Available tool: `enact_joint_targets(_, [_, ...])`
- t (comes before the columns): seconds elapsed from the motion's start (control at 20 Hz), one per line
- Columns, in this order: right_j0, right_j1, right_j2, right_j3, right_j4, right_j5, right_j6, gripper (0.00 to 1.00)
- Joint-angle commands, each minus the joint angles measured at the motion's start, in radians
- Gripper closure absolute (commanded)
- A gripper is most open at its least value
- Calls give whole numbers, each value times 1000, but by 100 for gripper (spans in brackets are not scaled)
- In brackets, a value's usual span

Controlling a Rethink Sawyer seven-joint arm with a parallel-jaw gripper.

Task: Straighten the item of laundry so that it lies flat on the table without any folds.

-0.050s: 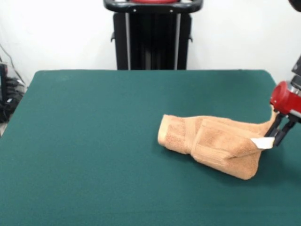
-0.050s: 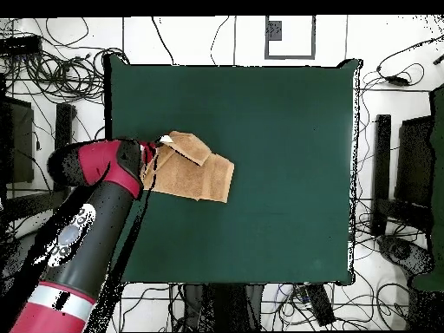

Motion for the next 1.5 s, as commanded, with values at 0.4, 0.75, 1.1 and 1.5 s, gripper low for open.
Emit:
enact_joint_targets(0.4, [29, 13, 62, -133, 64, 134, 303, 100])
enact_joint_targets(0.75, [30, 16, 68, -121, 52, 109, 293, 100])
enact_joint_targets(1.1, [30, 3, 90, -77, 23, 59, 240, 0])
enact_joint_targets(1.5, [20, 8, 98, -77, 9, 38, 209, 0])
